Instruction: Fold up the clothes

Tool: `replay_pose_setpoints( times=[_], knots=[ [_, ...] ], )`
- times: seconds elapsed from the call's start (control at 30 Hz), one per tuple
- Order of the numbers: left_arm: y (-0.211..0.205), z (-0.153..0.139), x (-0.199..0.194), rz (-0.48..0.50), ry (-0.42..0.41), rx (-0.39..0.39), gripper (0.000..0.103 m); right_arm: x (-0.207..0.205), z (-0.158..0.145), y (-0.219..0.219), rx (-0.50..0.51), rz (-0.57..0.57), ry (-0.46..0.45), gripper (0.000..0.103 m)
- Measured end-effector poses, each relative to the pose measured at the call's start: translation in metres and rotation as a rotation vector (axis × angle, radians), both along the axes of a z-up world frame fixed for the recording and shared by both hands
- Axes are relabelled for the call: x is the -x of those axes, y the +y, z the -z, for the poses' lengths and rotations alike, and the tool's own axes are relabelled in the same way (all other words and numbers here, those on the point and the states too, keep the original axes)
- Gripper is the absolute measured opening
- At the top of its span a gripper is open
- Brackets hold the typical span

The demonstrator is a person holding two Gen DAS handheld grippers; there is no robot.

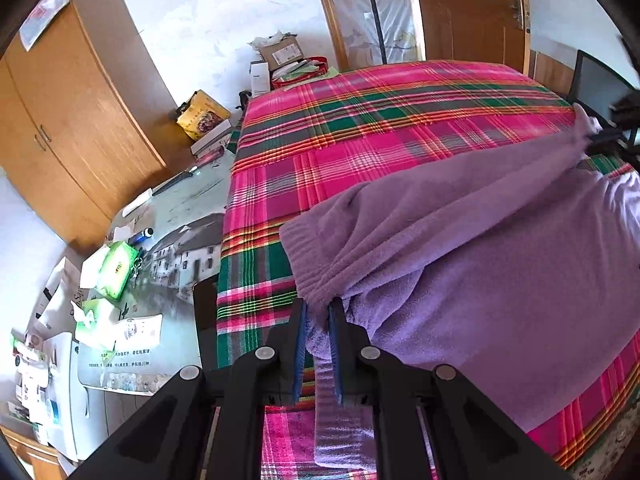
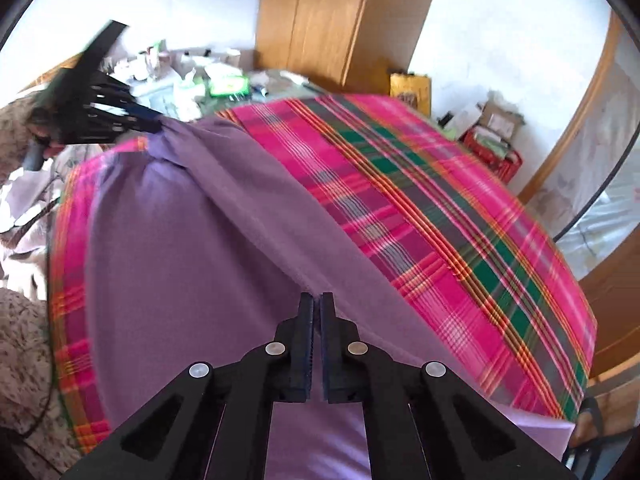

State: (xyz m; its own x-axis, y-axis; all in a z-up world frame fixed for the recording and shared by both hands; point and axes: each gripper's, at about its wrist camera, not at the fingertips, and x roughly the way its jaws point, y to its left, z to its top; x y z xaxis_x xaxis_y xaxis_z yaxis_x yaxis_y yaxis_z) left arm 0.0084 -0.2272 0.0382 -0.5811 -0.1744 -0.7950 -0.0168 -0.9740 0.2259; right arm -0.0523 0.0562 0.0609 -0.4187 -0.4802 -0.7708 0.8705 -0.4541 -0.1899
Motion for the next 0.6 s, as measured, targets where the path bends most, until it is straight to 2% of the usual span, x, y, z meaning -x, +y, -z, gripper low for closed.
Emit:
replay_pose_setpoints(
  times=[0.2,0.33,0.43,0.5,0.6],
  knots=[
    [-0.002,0.006,0.003,-0.018,-0.010,-0.025,0.011,-0.023,0.039,0.000,-0.059,-0.016,-0.049,0.003],
    [0.002,0.004,0.002,-0.019,-0.005,-0.013,0.011,-0.016,0.036,0.001,-0.019,-0.004,-0.055,0.006],
    [0.000,0.003,0.001,-0.026,-0.002,-0.026,0.011,-0.012,0.032,0.003,-0.013,0.000,-0.035,0.012],
    [-0.002,0.003,0.001,-0.030,-0.004,-0.036,0.011,-0.012,0.036,0.002,-0.033,0.001,-0.021,0.026],
    [-0.001,0.005,0.000,-0.034,-0.009,-0.036,0.012,-0.011,0.043,-0.001,-0.051,-0.009,-0.024,0.028]
  ],
)
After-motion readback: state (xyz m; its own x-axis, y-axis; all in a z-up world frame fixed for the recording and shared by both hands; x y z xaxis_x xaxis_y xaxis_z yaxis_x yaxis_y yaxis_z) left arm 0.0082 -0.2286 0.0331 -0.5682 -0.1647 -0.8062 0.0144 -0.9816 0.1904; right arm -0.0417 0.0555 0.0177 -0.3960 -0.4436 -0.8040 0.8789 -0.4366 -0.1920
